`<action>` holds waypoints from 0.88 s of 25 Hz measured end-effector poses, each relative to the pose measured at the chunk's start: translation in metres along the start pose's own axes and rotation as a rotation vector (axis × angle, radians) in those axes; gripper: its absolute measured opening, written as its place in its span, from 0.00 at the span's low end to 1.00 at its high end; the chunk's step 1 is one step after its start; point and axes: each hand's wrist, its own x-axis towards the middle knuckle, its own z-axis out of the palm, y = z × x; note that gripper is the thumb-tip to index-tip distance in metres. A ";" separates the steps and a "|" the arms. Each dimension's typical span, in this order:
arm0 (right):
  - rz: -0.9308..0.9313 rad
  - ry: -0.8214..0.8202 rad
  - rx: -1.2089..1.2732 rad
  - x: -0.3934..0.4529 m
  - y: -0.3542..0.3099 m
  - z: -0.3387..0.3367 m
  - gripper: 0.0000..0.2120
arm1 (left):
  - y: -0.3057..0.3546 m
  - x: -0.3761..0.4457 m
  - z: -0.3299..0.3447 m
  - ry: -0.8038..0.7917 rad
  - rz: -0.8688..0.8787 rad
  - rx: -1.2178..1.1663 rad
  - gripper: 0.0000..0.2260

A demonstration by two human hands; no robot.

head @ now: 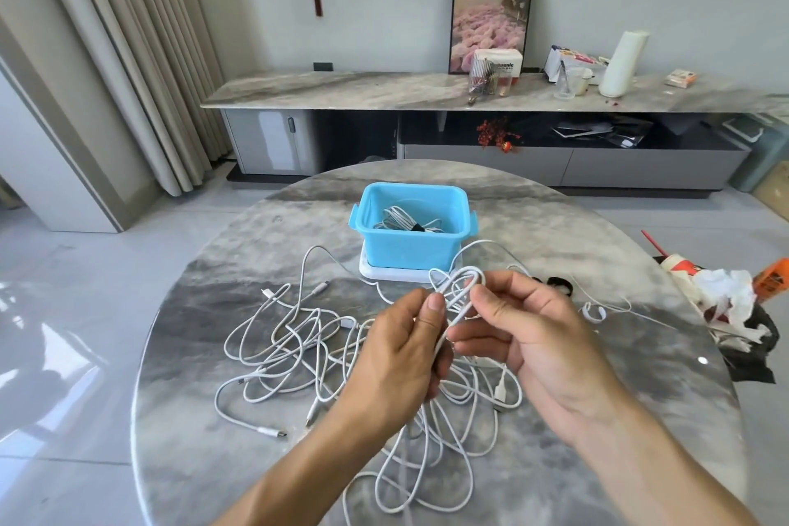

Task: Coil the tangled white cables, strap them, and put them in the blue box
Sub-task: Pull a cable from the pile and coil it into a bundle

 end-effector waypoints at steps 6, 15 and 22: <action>-0.717 0.219 -1.109 0.002 0.011 -0.010 0.11 | 0.002 -0.002 0.002 -0.119 -0.119 0.012 0.22; -0.009 0.139 -0.013 0.007 0.018 0.012 0.12 | -0.016 -0.004 0.009 0.028 0.347 0.609 0.11; 0.056 0.027 0.386 0.013 0.008 0.008 0.08 | 0.015 -0.008 0.014 -0.291 -0.362 -0.340 0.16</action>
